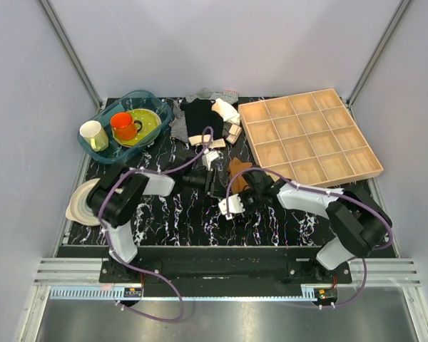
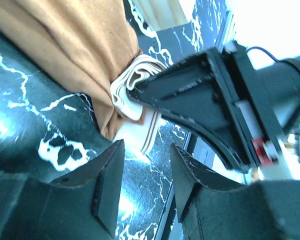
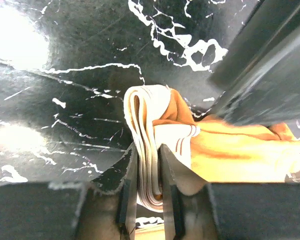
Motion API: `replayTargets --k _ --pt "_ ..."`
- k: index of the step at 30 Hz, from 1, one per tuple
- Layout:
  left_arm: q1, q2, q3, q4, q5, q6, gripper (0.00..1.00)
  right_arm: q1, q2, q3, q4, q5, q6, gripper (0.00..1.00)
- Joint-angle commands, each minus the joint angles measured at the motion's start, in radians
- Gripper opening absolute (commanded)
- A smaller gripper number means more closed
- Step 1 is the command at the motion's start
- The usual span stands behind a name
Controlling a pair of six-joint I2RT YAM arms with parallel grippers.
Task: Roll the underwear
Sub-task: Roll the underwear to the center of the board.
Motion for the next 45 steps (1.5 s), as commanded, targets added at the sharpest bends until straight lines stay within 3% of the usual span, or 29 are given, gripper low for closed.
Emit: replayTargets --k 1,5,8,9,13,14,17,23,31,33,36,40,42,45 --pt "0.024 -0.244 -0.170 0.180 -0.146 0.069 0.45 -0.058 0.008 0.083 -0.264 -0.137 0.093 0.24" --pt "-0.006 -0.466 -0.440 0.615 -0.227 0.060 0.52 -0.098 0.022 0.201 -0.499 -0.294 0.104 0.23" --pt "-0.125 -0.607 -0.589 0.719 -0.325 0.232 0.62 -0.127 0.077 0.321 -0.695 -0.409 0.078 0.23" --pt "-0.164 -0.628 -0.608 0.714 -0.348 0.345 0.63 -0.130 0.121 0.381 -0.743 -0.448 0.072 0.23" --pt "-0.321 -0.650 -0.622 0.648 -0.430 0.529 0.65 -0.153 0.232 0.485 -0.901 -0.501 0.051 0.22" --pt "-0.336 -0.646 -0.614 0.609 -0.466 0.570 0.70 -0.158 0.249 0.495 -0.909 -0.501 0.049 0.22" --pt "-0.382 -0.606 -0.567 0.517 -0.549 0.687 0.71 -0.170 0.316 0.530 -0.930 -0.498 0.051 0.23" --pt "-0.388 -0.457 -0.445 0.440 -0.582 0.820 0.71 -0.207 0.355 0.576 -0.980 -0.509 0.054 0.23" --pt "-0.388 -0.252 -0.306 0.437 -0.533 0.814 0.72 -0.218 0.364 0.565 -0.978 -0.512 0.043 0.24" --pt "-0.388 -0.228 -0.275 0.423 -0.521 0.808 0.65 -0.219 0.362 0.559 -0.970 -0.506 0.044 0.24" --pt "-0.381 -0.192 -0.215 0.349 -0.462 0.804 0.39 -0.219 0.362 0.547 -0.957 -0.492 0.051 0.25" --pt "-0.372 -0.159 -0.184 0.320 -0.406 0.764 0.20 -0.224 0.358 0.528 -0.932 -0.490 0.069 0.28" --pt "-0.358 -0.146 -0.169 0.308 -0.381 0.739 0.00 -0.226 0.350 0.521 -0.908 -0.489 0.089 0.31" --pt "-0.327 -0.124 -0.151 0.276 -0.358 0.675 0.00 -0.259 0.326 0.513 -0.889 -0.501 0.124 0.42"
